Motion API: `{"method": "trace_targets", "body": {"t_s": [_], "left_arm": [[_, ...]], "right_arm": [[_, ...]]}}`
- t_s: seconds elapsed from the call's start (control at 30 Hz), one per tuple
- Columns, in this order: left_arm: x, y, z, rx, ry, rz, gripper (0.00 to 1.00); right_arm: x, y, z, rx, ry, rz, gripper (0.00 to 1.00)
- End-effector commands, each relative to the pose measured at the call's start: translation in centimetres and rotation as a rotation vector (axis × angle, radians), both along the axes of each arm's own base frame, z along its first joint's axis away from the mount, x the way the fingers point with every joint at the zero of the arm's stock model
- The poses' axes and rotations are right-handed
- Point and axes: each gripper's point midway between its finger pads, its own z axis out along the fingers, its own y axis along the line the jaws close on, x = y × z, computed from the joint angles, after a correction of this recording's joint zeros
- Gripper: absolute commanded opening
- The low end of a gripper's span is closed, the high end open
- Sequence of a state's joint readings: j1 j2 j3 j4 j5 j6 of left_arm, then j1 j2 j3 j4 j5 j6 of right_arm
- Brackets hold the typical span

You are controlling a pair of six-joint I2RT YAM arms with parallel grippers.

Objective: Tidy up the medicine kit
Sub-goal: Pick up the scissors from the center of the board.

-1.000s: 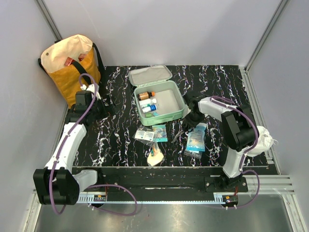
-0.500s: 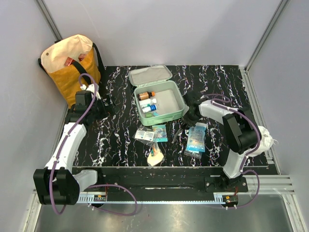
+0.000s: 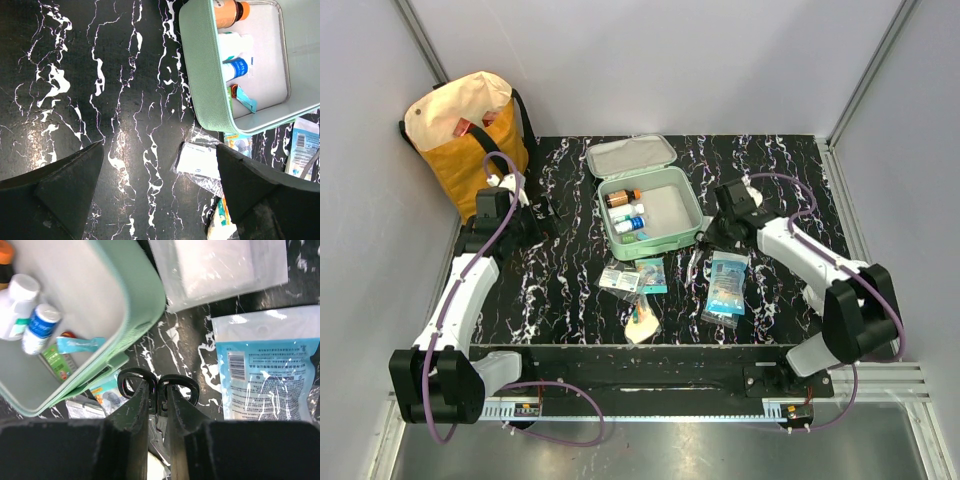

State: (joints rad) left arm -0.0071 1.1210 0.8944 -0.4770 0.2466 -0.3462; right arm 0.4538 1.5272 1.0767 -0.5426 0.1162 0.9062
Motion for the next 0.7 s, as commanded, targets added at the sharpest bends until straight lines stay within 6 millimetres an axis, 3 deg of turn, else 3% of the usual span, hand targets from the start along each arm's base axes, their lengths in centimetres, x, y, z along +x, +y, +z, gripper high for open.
{"method": "trace_targets", "body": {"t_s": [0.0, 0.17, 0.27, 0.33, 0.37, 0.43, 0.53, 0.67], "left_arm": [[0.7, -0.6, 1.3, -0.033, -0.054, -0.028, 0.99], [0.6, -0.6, 1.2, -0.034, -0.05, -0.031, 0.99], [0.6, -0.6, 1.2, -0.03, -0.053, -0.032, 0.99], [0.5, -0.7, 1.1, -0.03, -0.049, -0.036, 0.99], [0.6, -0.7, 1.2, -0.031, -0.053, -0.038, 0.99], [0.6, -0.8, 1.3, -0.034, -0.056, -0.048, 0.99], [0.6, -0.8, 0.9, -0.035, -0.044, -0.048, 0.99], [0.6, -0.9, 0.6, -0.037, -0.034, -0.051, 0.99]], "right_arm": [[3.2, 1.0, 6.2, -0.042, -0.247, 0.16, 0.0], [8.7, 3.4, 10.2, -0.115, -0.381, 0.377, 0.0], [11.5, 5.7, 11.5, -0.127, -0.428, 0.538, 0.0], [12.8, 6.9, 11.1, -0.139, -0.428, 0.631, 0.0], [13.6, 7.5, 9.6, -0.152, -0.401, 0.684, 0.0], [15.2, 8.5, 9.7, -0.163, -0.417, 0.751, 0.0], [16.7, 9.2, 7.9, -0.197, -0.385, 0.827, 0.0], [18.2, 8.7, 5.2, -0.289, -0.322, 0.88, 0.0]]}}
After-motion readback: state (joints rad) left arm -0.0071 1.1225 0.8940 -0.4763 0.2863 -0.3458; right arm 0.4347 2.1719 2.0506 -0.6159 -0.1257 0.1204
